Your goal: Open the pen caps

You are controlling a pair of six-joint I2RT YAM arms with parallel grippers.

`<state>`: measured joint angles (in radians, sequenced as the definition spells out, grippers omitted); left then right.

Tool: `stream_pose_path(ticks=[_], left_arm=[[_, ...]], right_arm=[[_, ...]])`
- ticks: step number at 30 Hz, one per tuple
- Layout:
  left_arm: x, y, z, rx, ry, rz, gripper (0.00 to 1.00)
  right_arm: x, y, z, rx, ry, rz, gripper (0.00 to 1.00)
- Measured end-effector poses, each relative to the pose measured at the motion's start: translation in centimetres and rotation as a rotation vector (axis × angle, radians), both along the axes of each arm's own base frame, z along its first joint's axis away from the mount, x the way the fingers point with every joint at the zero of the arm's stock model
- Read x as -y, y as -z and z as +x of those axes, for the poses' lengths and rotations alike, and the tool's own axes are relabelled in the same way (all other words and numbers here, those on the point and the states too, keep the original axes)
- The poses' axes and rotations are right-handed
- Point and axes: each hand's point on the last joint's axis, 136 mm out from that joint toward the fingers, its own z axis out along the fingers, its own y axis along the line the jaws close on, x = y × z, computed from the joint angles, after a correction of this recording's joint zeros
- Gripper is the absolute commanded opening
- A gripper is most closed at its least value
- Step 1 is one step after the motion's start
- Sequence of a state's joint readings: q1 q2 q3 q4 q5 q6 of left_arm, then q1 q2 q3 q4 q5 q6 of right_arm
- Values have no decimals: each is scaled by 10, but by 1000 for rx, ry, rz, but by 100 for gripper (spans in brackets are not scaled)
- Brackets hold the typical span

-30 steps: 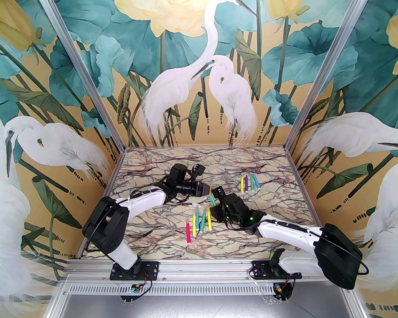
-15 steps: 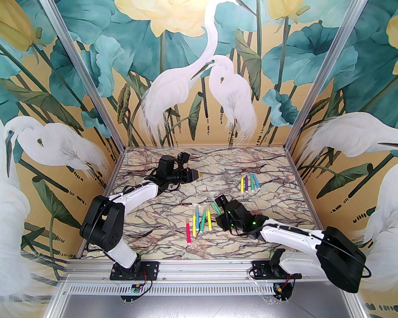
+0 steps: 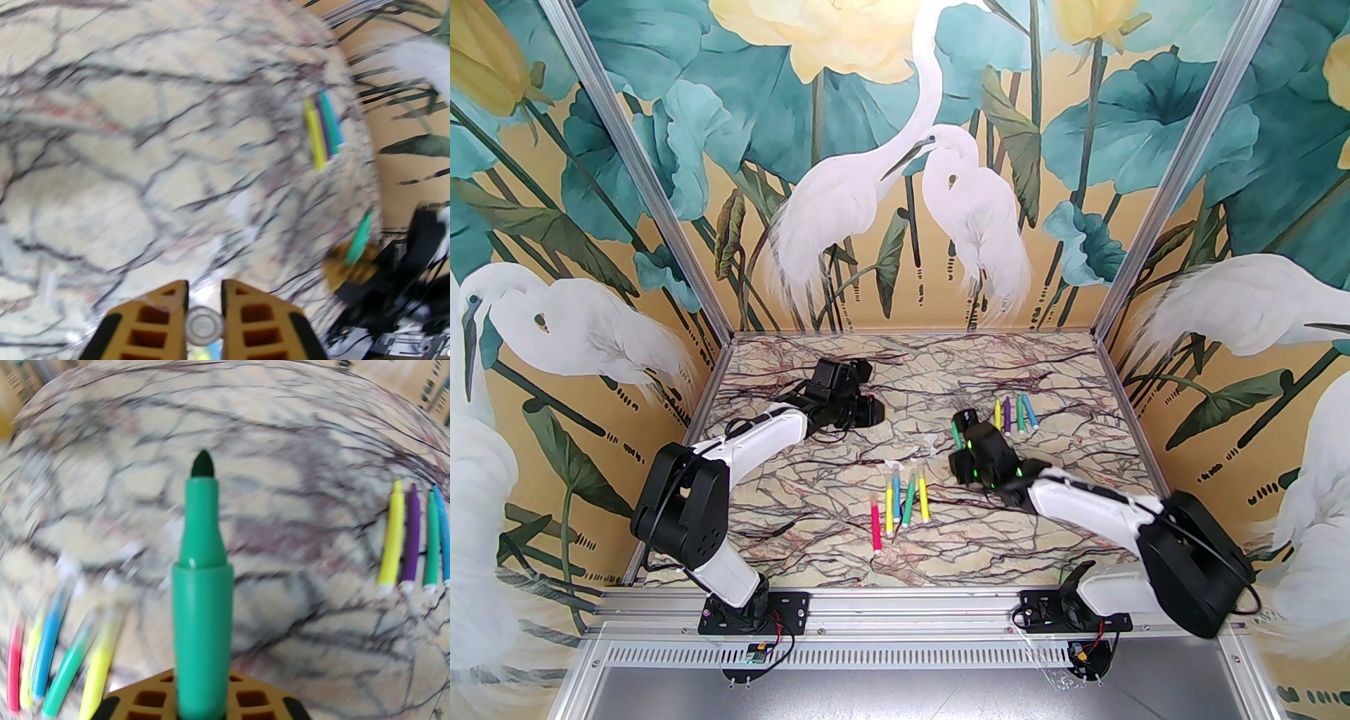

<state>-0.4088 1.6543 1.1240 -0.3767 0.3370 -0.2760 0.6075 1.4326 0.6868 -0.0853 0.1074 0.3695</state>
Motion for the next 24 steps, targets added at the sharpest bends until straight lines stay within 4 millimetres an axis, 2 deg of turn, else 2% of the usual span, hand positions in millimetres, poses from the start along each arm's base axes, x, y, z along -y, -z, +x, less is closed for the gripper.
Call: stream_pose_path(ticks=[4, 8, 14, 24], left_arm=[[-11, 17, -7, -39, 7, 93, 0], [-24, 40, -13, -91, 12, 199, 0], [-36, 69, -22, -160, 26, 310, 0], [-41, 86, -17, -175, 37, 417, 0]], right_arm=[[18, 10, 24, -40, 87, -15, 0], [35, 22, 39, -80, 156, -32, 0], [49, 26, 61, -93, 225, -63, 1], [58, 36, 73, -115, 260, -82, 3]])
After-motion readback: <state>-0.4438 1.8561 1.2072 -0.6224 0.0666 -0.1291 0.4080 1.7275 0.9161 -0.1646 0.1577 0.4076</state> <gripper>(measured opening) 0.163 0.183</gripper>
